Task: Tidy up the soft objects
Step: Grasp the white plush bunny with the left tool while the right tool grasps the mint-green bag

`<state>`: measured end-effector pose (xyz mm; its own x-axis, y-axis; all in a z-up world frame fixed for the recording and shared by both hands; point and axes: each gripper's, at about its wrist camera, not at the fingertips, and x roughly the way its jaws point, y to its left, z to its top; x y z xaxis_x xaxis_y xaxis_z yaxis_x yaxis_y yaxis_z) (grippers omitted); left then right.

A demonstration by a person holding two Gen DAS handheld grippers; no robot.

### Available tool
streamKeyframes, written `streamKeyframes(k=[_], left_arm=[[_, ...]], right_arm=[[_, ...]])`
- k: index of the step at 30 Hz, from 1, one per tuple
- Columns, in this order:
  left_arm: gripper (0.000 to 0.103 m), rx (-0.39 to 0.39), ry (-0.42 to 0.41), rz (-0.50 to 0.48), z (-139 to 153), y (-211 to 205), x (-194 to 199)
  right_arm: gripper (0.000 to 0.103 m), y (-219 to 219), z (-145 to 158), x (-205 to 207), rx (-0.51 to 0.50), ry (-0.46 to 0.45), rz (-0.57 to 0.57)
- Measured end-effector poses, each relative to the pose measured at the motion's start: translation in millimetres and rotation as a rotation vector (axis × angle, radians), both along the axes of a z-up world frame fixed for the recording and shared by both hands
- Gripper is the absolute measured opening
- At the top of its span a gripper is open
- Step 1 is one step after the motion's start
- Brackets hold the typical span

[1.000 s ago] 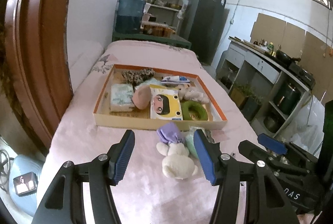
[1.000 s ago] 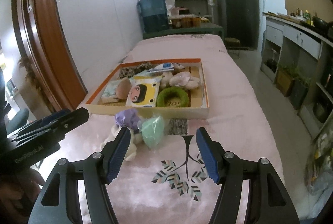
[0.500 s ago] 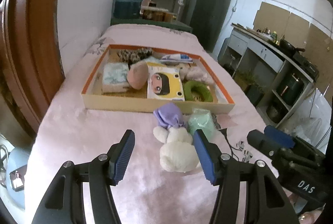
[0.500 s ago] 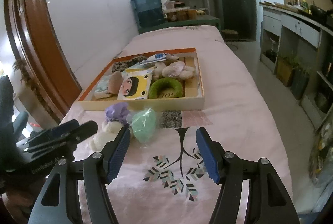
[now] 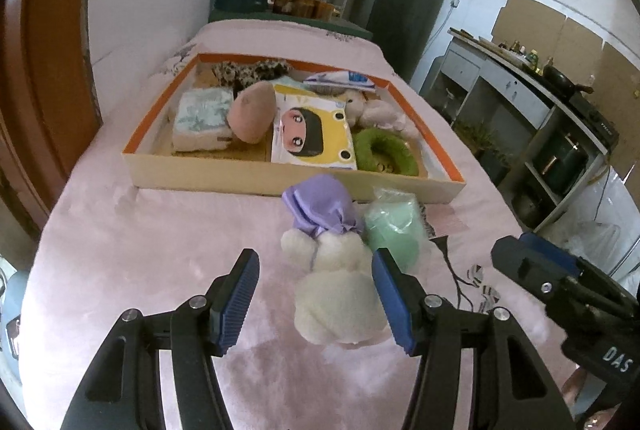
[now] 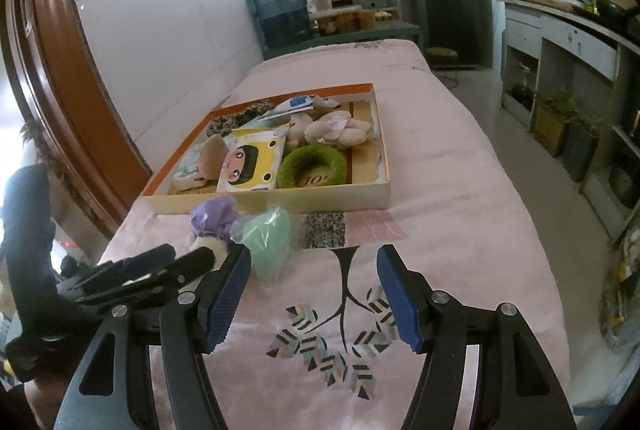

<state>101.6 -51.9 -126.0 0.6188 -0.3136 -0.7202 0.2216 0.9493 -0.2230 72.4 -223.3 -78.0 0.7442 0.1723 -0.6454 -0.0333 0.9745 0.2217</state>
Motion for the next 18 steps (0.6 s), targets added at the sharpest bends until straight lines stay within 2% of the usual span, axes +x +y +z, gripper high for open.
streamKeyframes(k=[12, 13, 14, 15, 16, 18], left_arm=[[0.059, -0.042, 0.065, -0.05, -19, -8, 14], [0.057, -0.048, 0.066, -0.055, -20, -8, 14], [0.045, -0.06, 0.065, -0.056, -20, -7, 14], [0.04, -0.084, 0.066, -0.063, -19, -6, 14], [0.036, -0.116, 0.07, -0.071, -19, -4, 15], [0.035, -0.12, 0.071, -0.072, -20, -4, 15]], right_arm=[[0.067, 6, -8, 16, -0.002, 0.029, 0.022], [0.067, 7, -9, 17, -0.001, 0.032, 0.024], [0.067, 7, -10, 19, 0.0, 0.036, 0.026], [0.067, 8, -11, 20, 0.003, 0.04, 0.029], [0.067, 9, -11, 22, 0.005, 0.043, 0.031], [0.067, 11, -13, 24, 0.008, 0.051, 0.039]])
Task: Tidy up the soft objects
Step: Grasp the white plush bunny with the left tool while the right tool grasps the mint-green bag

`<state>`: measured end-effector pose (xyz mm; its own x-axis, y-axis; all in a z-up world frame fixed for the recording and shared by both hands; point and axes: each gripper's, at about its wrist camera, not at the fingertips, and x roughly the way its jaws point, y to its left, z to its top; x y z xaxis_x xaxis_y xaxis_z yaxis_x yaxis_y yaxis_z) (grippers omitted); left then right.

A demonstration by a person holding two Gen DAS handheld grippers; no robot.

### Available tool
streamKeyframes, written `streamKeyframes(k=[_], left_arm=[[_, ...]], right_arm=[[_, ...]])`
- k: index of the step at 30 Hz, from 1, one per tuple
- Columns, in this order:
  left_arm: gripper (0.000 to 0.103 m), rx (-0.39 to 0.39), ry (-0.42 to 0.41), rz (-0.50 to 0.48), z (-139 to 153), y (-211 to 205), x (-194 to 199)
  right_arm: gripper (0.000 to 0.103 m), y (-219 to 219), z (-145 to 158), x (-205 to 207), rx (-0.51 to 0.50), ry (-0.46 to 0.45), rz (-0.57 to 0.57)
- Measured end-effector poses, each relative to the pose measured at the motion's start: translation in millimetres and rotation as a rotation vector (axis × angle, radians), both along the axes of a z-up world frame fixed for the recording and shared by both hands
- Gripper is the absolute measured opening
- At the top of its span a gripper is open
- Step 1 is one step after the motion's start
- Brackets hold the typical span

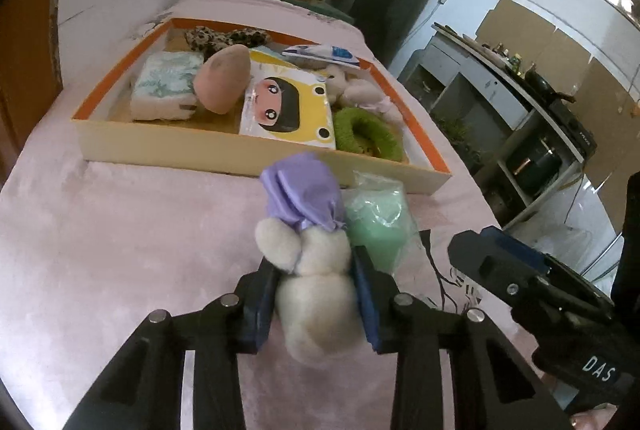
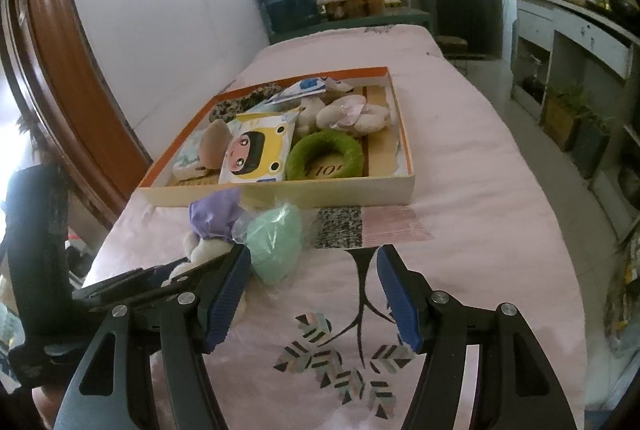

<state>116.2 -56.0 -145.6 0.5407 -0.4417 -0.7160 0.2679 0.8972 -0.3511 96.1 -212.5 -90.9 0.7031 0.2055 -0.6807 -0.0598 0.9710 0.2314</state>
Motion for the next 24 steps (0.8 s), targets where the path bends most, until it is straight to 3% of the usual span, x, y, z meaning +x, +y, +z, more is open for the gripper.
streamKeyframes(k=[7, 14, 22, 24], left_arm=[[0.034, -0.01, -0.022, 0.022, 6, 8, -4], [0.034, 0.034, -0.08, 0.108, 20, 37, -10], [0.034, 0.055, -0.115, 0.147, 29, 56, -12], [0.034, 0.055, -0.123, 0.148, 30, 57, -13]], right_arm=[[0.067, 8, -5, 7, 0.018, 0.023, 0.032], [0.067, 24, -16, 27, 0.039, 0.077, 0.081], [0.067, 40, -26, 49, 0.001, 0.103, 0.097], [0.054, 41, -25, 50, -0.019, 0.099, 0.091]])
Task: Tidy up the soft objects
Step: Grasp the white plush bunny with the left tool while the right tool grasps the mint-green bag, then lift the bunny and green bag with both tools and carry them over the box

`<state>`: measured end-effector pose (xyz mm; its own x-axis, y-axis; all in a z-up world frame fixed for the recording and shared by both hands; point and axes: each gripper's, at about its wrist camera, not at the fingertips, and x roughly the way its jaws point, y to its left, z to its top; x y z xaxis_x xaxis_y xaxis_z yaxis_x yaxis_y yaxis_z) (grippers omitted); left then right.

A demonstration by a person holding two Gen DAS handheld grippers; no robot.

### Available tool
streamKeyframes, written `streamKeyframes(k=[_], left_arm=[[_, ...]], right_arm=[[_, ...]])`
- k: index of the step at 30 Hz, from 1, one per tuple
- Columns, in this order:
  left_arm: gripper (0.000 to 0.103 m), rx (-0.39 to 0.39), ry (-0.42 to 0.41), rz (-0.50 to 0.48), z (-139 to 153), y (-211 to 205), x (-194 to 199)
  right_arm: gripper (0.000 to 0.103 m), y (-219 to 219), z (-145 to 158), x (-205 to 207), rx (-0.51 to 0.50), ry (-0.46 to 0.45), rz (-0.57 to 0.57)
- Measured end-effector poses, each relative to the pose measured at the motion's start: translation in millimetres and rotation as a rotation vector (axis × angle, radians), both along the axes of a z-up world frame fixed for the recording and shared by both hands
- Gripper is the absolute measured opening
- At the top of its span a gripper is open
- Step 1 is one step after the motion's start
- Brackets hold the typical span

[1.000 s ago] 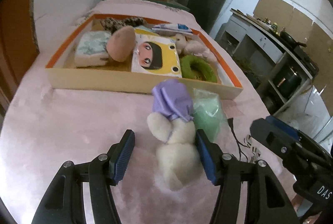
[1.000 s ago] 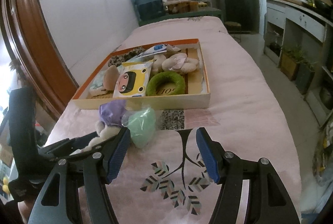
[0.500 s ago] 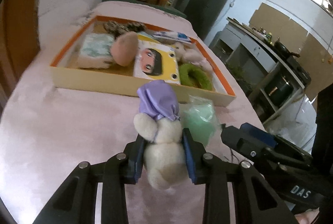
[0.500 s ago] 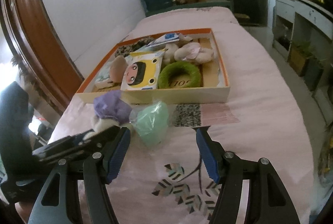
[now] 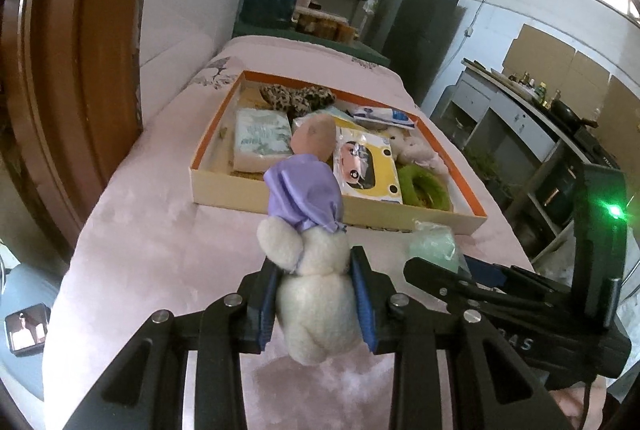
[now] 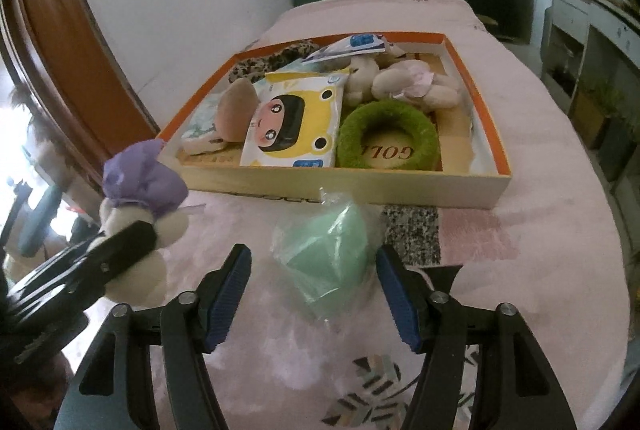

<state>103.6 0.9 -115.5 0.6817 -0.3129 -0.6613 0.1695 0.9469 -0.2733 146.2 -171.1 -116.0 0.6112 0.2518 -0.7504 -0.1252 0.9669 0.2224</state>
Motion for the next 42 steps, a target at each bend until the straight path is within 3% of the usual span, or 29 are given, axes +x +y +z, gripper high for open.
streamKeyframes(k=[1, 5, 25, 42], left_arm=[[0.034, -0.001, -0.003, 0.001, 0, 0, 0], [0.034, -0.005, -0.004, 0.0, 0, 2, -1], [0.034, -0.003, -0.064, -0.003, 24, -4, -15], [0.034, 0.006, -0.151, -0.012, 62, -7, 1]], right_arm=[[0.045, 0, 0, 1, -0.009, 0.0, -0.001], [0.042, 0, 0, 1, -0.008, 0.006, 0.005], [0.042, -8, 46, -22, 0.002, -0.093, 0.003], [0.042, -28, 88, -26, -0.039, -0.19, -0.016]])
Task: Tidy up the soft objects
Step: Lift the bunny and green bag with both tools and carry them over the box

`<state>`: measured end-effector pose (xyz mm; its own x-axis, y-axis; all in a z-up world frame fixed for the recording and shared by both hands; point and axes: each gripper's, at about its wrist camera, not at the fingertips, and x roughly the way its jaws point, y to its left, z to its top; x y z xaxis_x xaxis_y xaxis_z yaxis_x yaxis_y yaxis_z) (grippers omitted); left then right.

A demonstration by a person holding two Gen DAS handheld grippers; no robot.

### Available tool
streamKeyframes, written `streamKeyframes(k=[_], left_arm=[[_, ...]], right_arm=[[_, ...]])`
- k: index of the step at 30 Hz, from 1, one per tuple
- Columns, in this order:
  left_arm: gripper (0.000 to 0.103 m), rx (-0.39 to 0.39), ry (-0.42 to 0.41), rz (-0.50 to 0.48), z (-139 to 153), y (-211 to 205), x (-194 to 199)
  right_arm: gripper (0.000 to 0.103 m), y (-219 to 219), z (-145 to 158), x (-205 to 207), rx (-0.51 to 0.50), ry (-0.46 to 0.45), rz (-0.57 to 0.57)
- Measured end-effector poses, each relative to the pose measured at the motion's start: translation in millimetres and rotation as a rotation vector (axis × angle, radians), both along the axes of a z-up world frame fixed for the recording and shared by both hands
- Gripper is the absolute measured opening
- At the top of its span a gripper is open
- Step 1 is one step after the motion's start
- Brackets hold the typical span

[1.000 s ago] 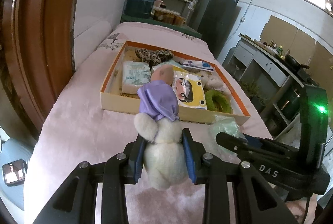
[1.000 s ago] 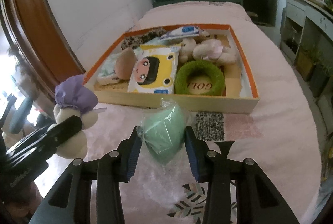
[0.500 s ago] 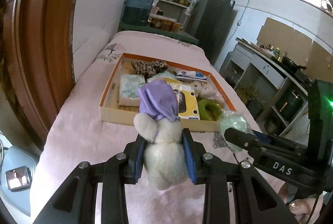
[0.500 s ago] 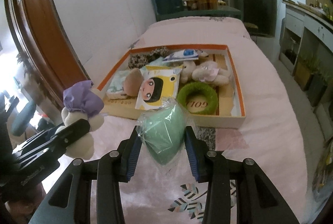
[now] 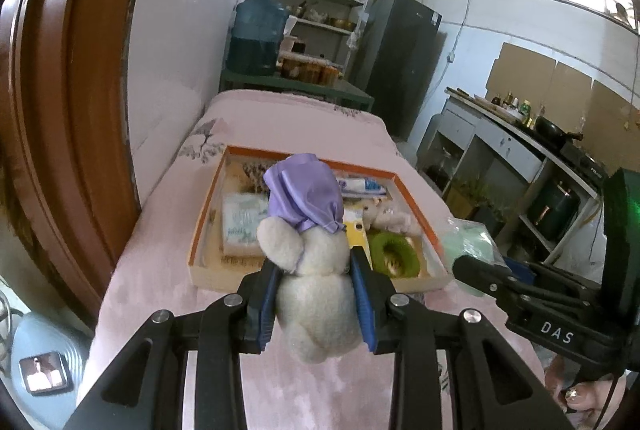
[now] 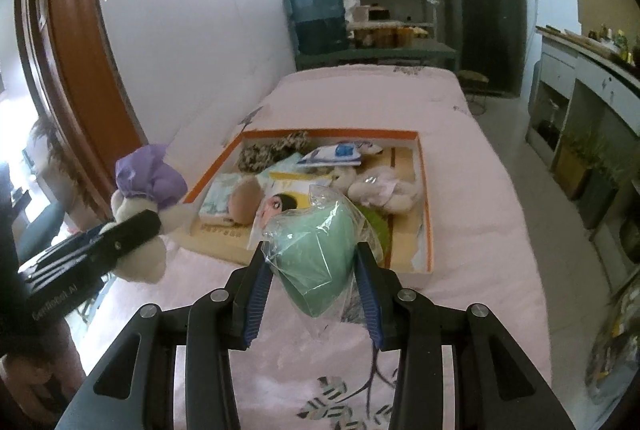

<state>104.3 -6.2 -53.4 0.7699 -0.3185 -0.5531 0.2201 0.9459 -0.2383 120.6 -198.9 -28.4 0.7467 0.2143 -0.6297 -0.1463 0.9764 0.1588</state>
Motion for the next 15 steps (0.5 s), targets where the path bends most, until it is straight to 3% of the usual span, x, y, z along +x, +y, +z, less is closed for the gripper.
streamKeyframes(k=[15], left_arm=[[0.034, 0.021, -0.061, -0.028, 30, -12, 35]], right_arm=[[0.042, -13, 28, 16, -0.025, -0.061, -0.013]])
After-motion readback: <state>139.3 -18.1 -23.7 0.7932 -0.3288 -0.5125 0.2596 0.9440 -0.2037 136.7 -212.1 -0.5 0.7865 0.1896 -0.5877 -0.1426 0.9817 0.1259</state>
